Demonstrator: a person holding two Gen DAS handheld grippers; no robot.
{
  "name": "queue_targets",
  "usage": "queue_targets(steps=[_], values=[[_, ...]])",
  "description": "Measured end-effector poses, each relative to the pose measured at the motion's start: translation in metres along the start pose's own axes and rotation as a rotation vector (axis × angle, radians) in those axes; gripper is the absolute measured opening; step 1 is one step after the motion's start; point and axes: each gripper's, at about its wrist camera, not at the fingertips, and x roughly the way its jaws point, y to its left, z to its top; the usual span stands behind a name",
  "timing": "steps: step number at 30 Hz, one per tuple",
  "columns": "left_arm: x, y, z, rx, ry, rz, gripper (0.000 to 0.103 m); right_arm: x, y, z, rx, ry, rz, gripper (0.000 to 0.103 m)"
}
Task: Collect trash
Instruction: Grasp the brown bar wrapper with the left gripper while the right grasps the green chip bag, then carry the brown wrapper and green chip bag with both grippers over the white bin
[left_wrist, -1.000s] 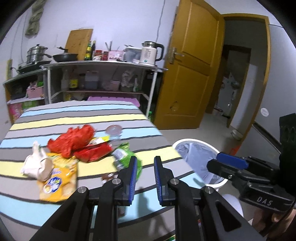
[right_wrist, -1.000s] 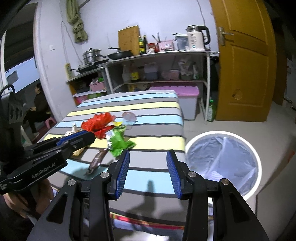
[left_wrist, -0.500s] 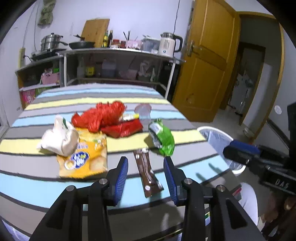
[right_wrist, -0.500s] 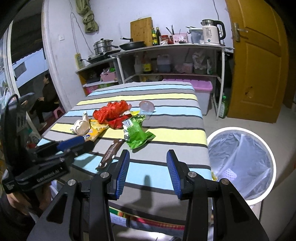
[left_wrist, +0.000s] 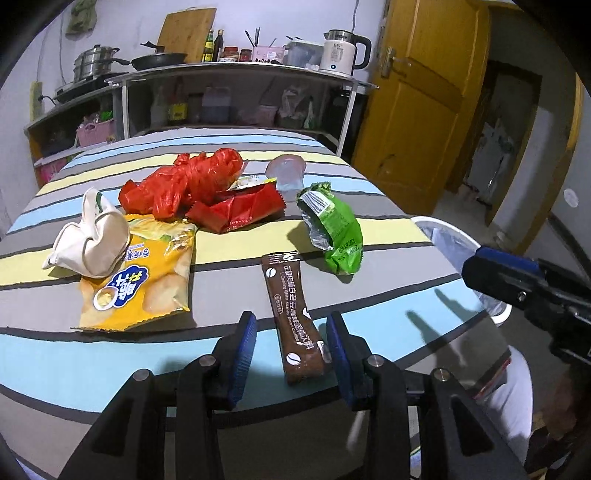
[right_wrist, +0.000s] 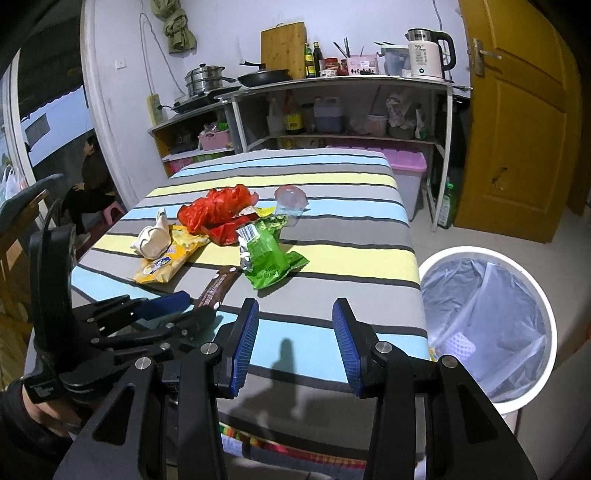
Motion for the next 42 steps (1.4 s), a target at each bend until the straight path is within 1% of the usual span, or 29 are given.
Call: queue_targets(steps=[2, 3, 4, 11, 15, 24, 31, 33, 36, 42], values=[[0.002, -0.002, 0.000, 0.014, 0.001, 0.017, 0.033, 0.004, 0.001, 0.001, -0.007, 0.005, 0.003, 0.043], [0.003, -0.003, 0.001, 0.020, 0.001, 0.025, 0.025, 0.005, 0.001, 0.002, -0.010, 0.007, 0.004, 0.043], [0.003, -0.003, 0.001, 0.024, 0.001, 0.035, 0.023, 0.007, 0.001, 0.003, -0.013, 0.008, 0.005, 0.043], [0.001, 0.005, 0.005, 0.006, -0.013, 0.023, 0.022, 0.027, 0.009, 0.014, -0.061, 0.027, 0.029, 0.043], [-0.008, 0.012, 0.010, -0.010, -0.048, 0.026, 0.022, 0.042, 0.015, 0.021, -0.088, 0.042, 0.041, 0.051], [-0.022, 0.035, 0.018, -0.057, -0.092, 0.038, 0.022, 0.080, 0.027, 0.040, -0.146, 0.071, 0.042, 0.052], [-0.023, 0.046, 0.022, -0.081, -0.098, 0.035, 0.022, 0.108, 0.034, 0.043, -0.188, 0.119, 0.015, 0.052], [-0.022, 0.047, 0.023, -0.082, -0.097, 0.036, 0.022, 0.115, 0.033, 0.043, -0.183, 0.141, -0.001, 0.052], [-0.021, 0.048, 0.023, -0.082, -0.097, 0.033, 0.022, 0.119, 0.027, 0.042, -0.148, 0.158, 0.010, 0.051], [-0.022, 0.047, 0.023, -0.076, -0.103, 0.033, 0.022, 0.109, 0.017, 0.041, -0.077, 0.141, 0.023, 0.042]])
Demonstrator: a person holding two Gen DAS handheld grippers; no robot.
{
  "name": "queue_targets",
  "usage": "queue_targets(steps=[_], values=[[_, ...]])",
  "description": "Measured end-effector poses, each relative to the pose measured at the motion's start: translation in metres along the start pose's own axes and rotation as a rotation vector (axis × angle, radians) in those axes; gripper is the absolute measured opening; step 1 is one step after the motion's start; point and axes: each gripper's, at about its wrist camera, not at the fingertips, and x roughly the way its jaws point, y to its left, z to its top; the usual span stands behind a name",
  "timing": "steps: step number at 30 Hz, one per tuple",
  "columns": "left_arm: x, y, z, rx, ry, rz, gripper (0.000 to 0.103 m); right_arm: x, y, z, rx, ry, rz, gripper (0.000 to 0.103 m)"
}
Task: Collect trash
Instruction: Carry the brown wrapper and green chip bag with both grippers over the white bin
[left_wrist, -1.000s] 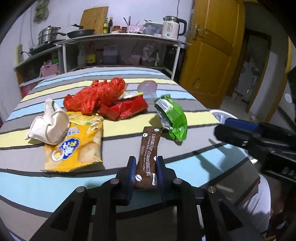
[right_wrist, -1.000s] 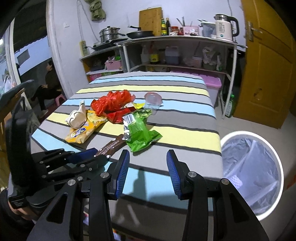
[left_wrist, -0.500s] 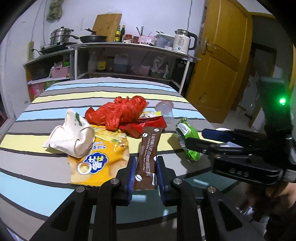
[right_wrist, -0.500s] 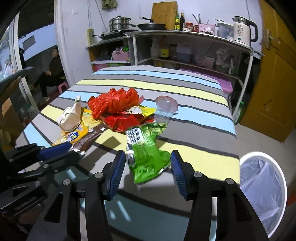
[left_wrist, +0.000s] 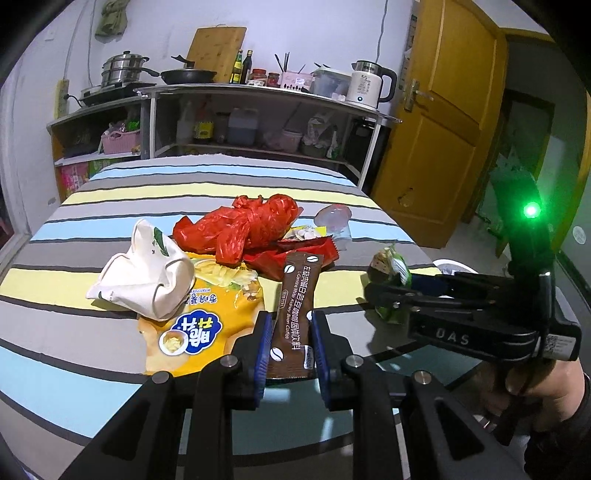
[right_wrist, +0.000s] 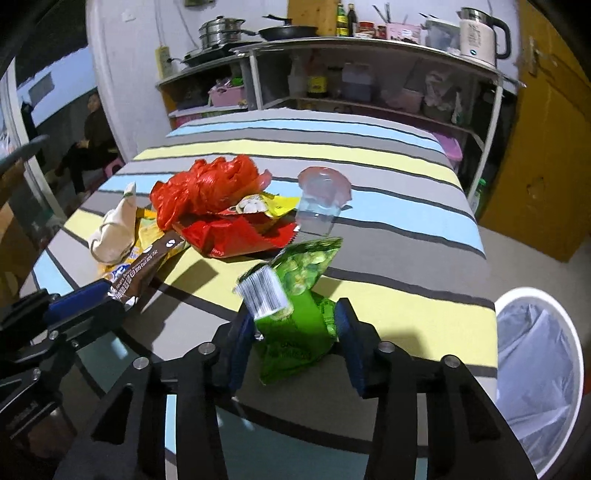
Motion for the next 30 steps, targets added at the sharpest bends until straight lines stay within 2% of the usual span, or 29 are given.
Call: queue_targets(steps=[14, 30], values=[[-0.010, -0.037, 0.006, 0.057, -0.017, -0.050, 0.022, -0.061, -0.025, -0.018, 0.095, -0.094, -0.004, 0.040], [0.005, -0.106, 0.027, 0.164, -0.027, -0.166, 0.022, -0.114, -0.081, -0.041, 0.202, -0.172, -0.107, 0.040]])
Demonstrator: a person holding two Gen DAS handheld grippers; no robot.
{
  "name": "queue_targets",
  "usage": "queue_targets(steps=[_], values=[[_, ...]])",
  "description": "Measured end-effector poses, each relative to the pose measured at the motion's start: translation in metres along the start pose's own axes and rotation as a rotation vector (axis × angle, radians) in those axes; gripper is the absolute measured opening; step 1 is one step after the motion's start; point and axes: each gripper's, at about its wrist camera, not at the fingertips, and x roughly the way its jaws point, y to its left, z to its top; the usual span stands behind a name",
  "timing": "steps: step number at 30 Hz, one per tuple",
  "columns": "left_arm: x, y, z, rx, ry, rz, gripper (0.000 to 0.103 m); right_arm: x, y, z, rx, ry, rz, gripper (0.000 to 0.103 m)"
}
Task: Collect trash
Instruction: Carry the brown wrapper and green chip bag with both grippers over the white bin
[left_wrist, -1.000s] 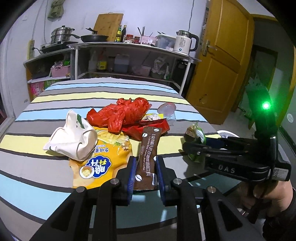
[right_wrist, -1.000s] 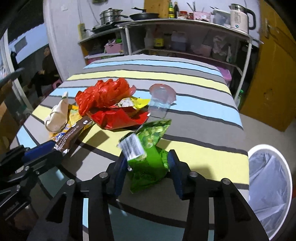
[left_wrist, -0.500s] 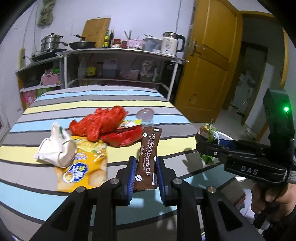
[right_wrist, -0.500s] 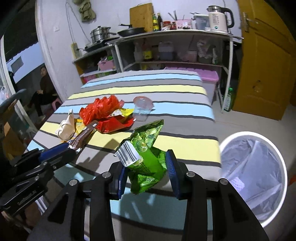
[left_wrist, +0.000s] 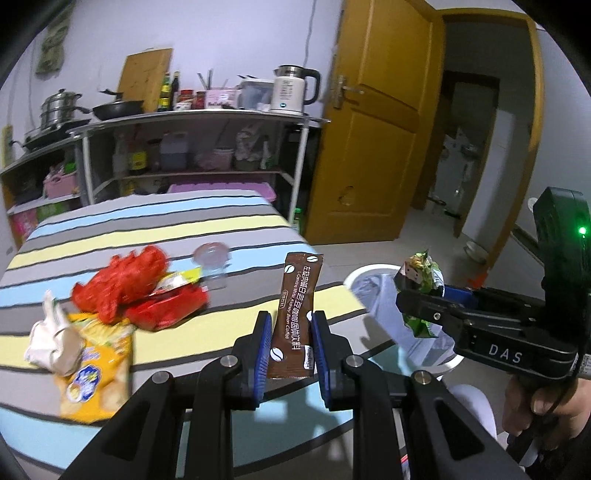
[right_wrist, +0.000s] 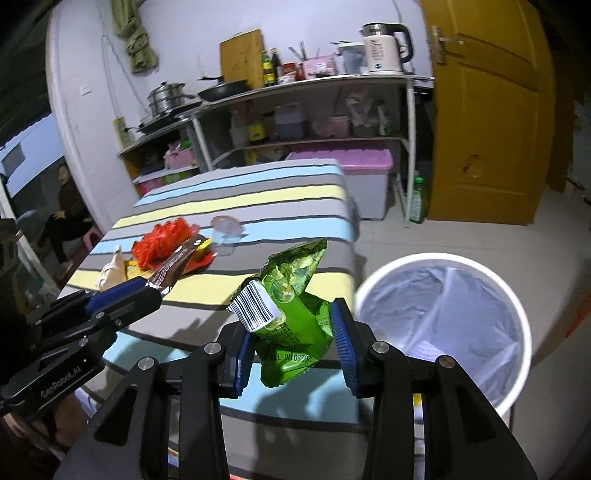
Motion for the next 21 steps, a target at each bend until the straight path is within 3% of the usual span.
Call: queue_targets(steps=[21], values=[[0.075, -0.082, 0.028, 0.105, 0.060, -0.158, 0.022, -0.015, -0.095, -0.013, 0.152, -0.004, -0.137, 0.040]])
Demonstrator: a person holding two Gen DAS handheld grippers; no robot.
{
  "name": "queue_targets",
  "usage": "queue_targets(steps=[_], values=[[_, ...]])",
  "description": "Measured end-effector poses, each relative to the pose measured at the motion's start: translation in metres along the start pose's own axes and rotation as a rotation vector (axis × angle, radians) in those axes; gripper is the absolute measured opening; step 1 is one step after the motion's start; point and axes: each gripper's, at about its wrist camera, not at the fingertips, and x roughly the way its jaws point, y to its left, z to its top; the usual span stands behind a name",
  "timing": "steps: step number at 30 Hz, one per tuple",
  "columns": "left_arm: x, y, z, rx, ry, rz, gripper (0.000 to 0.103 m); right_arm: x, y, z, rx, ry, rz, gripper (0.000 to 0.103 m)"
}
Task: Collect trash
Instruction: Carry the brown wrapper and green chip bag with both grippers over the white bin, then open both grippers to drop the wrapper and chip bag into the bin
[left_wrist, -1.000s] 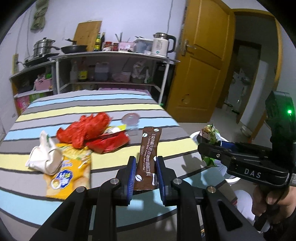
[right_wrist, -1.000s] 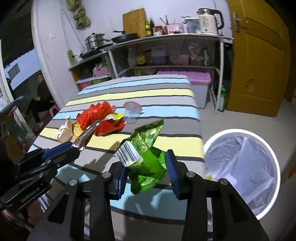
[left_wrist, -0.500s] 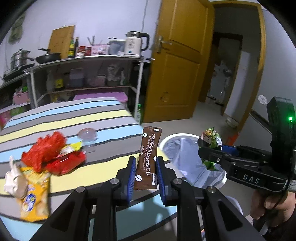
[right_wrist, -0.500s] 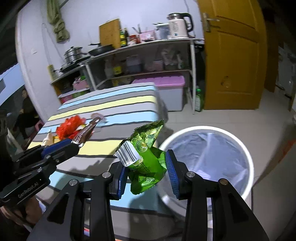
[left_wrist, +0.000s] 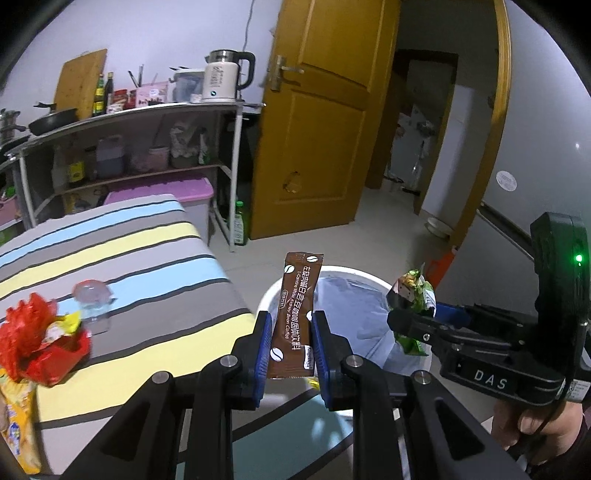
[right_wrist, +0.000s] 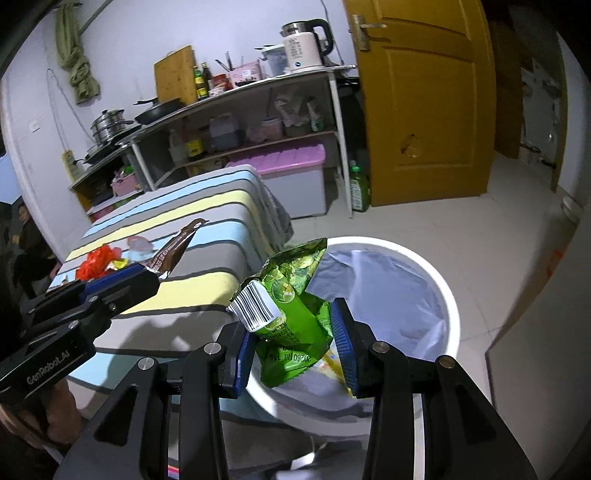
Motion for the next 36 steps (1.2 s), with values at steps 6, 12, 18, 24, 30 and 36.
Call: queue_targets(steps=[6, 12, 18, 24, 30, 36], values=[[0.022, -0.011, 0.002, 0.008, 0.027, -0.025, 0.022, 0.009, -0.017, 0.000, 0.027, 0.020, -0.016, 0.041], [0.040, -0.019, 0.003, 0.011, 0.051, -0.044, 0.023, 0.020, -0.029, -0.001, 0.047, 0.045, -0.032, 0.042], [0.058, -0.020, 0.005, 0.008, 0.082, -0.067, 0.023, 0.028, -0.034, -0.005, 0.052, 0.073, -0.049, 0.047], [0.066, -0.018, 0.003, 0.006, 0.104, -0.082, 0.023, 0.033, -0.036, -0.007, 0.054, 0.082, -0.053, 0.050], [0.061, -0.013, 0.004, -0.004, 0.090, -0.073, 0.023, 0.031, -0.036, -0.009, 0.052, 0.071, -0.052, 0.050], [0.047, -0.010, 0.001, -0.012, 0.071, -0.063, 0.023, 0.025, -0.034, -0.009, 0.048, 0.057, -0.048, 0.051]])
